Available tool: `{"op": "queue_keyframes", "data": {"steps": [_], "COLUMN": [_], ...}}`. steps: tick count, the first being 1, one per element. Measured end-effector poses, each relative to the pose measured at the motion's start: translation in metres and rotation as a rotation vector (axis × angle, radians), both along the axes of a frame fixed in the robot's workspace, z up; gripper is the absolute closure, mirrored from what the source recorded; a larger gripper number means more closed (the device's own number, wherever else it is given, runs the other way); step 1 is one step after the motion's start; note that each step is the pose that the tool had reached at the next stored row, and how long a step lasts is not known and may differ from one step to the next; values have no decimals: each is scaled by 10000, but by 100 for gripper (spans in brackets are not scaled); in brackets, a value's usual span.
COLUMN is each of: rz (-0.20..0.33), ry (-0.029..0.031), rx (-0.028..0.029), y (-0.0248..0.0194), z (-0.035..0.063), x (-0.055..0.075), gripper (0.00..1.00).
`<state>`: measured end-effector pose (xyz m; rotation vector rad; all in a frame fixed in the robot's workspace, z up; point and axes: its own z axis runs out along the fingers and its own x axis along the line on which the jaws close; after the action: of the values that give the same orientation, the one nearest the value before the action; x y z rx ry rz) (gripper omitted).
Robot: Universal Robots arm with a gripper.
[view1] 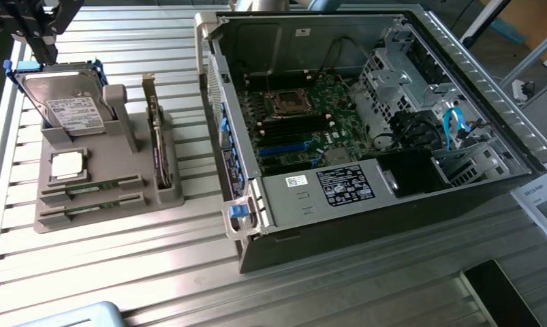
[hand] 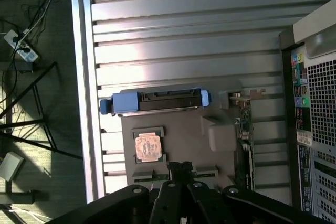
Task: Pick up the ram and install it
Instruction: 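Reach for the ram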
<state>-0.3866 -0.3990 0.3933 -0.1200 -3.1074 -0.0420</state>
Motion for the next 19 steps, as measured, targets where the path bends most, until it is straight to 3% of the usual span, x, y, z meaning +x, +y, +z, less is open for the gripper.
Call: {"op": "queue_keyframes", "data": {"steps": [5,7,19], "rz": [0,0,0], "ry": [0,0,0], "rx": [-28,-37,-64], "y": [-16,-41,-252], "z": [-1,-2,-3], "x": [0,0,0], "gripper": [89,89,89]}}
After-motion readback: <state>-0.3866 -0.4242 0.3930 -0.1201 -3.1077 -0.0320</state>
